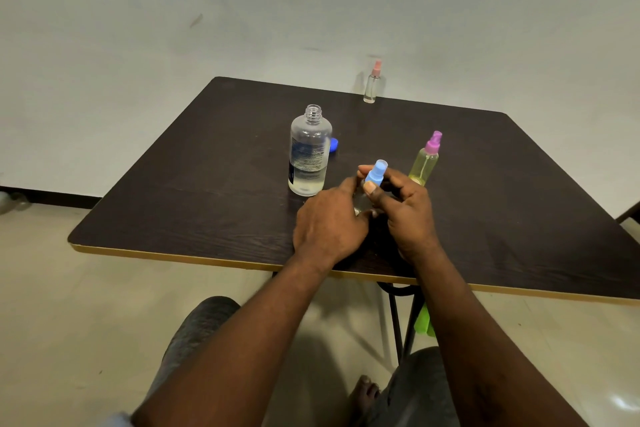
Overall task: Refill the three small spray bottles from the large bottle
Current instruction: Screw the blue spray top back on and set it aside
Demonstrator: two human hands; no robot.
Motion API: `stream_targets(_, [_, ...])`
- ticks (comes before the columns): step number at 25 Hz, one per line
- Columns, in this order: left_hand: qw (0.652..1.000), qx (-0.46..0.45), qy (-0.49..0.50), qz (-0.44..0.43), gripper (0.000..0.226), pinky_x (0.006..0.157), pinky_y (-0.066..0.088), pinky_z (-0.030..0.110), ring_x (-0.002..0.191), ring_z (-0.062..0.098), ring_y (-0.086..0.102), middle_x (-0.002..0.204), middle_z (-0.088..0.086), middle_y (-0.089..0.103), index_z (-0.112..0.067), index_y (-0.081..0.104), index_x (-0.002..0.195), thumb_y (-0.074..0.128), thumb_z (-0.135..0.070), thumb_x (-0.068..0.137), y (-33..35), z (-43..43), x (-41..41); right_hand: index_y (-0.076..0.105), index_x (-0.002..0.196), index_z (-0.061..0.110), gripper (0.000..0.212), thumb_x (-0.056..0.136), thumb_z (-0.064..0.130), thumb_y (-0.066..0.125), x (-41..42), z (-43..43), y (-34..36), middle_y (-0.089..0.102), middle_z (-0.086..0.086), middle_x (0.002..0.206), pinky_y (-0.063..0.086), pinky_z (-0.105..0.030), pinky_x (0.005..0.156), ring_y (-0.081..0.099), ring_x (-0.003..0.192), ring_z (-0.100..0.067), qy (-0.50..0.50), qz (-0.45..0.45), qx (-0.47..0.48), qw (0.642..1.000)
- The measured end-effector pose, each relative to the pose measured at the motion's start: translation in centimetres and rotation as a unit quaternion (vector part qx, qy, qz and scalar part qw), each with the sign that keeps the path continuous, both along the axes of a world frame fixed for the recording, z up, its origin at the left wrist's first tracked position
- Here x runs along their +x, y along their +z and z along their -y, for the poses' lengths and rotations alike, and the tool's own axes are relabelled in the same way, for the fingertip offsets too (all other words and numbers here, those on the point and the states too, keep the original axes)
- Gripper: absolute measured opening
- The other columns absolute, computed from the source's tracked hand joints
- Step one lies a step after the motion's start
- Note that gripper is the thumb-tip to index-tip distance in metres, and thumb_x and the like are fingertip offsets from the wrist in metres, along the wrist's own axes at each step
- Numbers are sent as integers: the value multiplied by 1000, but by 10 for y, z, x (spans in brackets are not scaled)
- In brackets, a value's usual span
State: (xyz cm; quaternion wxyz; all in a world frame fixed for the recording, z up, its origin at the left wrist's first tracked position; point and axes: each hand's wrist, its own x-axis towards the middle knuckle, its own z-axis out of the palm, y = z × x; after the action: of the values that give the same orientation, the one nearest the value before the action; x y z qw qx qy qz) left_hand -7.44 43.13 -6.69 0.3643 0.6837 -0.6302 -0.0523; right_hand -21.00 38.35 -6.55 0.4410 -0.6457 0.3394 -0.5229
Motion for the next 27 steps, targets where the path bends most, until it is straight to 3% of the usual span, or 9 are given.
stream_targets(3, [1000, 14, 9, -20, 35, 70, 54, 38, 87, 26, 69, 91, -4, 74, -32, 62, 112, 69, -54, 87, -1, 0, 2, 76, 120, 23, 27, 95, 21, 67, -1, 1, 0, 74, 4, 124, 58, -31, 78, 72, 112, -19, 5, -22, -11, 1000])
stream_targets(7, [998, 20, 43, -47, 40, 70, 57, 38, 88, 24, 67, 88, -5, 74, -30, 66, 100, 79, -61, 79, -2, 1, 0, 78, 109, 31, 20, 94, 25, 67, 1, 0, 1, 72, 7, 119, 59, -30, 68, 69, 107, -14, -20, -41, -25, 999])
stream_targets(13, [996, 21, 83, -18, 33, 62, 45, 32, 77, 21, 63, 80, -5, 71, -32, 60, 93, 77, -57, 81, 2, 3, -3, 79, 117, 16, 23, 94, 18, 75, 4, 0, -1, 76, 7, 113, 61, -46, 84, 71, 100, -14, -100, -91, -41, 990])
stream_targets(16, [996, 21, 90, -10, 19, 60, 47, 33, 74, 22, 65, 78, -4, 68, -33, 48, 88, 67, -36, 92, 3, 2, -2, 73, 123, 19, 38, 87, 20, 83, 7, -6, 4, 75, 12, 113, 56, -25, 90, 69, 102, -4, -82, -149, -53, 984])
stream_targets(19, [997, 27, 52, -50, 13, 72, 57, 34, 86, 19, 71, 88, -4, 74, -29, 63, 99, 70, -27, 89, 4, -2, 7, 69, 124, 20, 44, 83, 17, 86, 10, -6, 4, 74, 14, 108, 49, -8, 80, 68, 96, 5, -81, -204, -53, 974])
stream_targets(22, [985, 29, 43, -163, 24, 73, 52, 12, 82, -1, 69, 83, -17, 72, -30, 72, 95, 88, -29, 77, -3, -15, 30, 69, 118, 21, 40, 82, 16, 86, 12, -4, 1, 75, 12, 102, 48, -4, 75, 69, 91, 3, -112, -197, -34, 973])
stream_targets(24, [982, 9, 94, -165, 27, 65, 53, 18, 67, -1, 66, 69, -17, 67, -29, 65, 78, 91, -36, 74, -7, -22, 47, 68, 117, 25, 39, 83, 18, 86, 13, 0, 1, 72, 18, 99, 47, -3, 76, 67, 91, 8, -126, -205, -31, 970])
stream_targets(27, [972, -13, 175, -159, 55, 64, 49, 32, 72, 12, 62, 81, -11, 61, -26, 50, 86, 94, -51, 65, -4, -17, 63, 68, 119, 25, 36, 87, 21, 83, 18, 9, 1, 71, 18, 103, 50, -8, 80, 67, 95, 5, -138, -217, -21, 966])
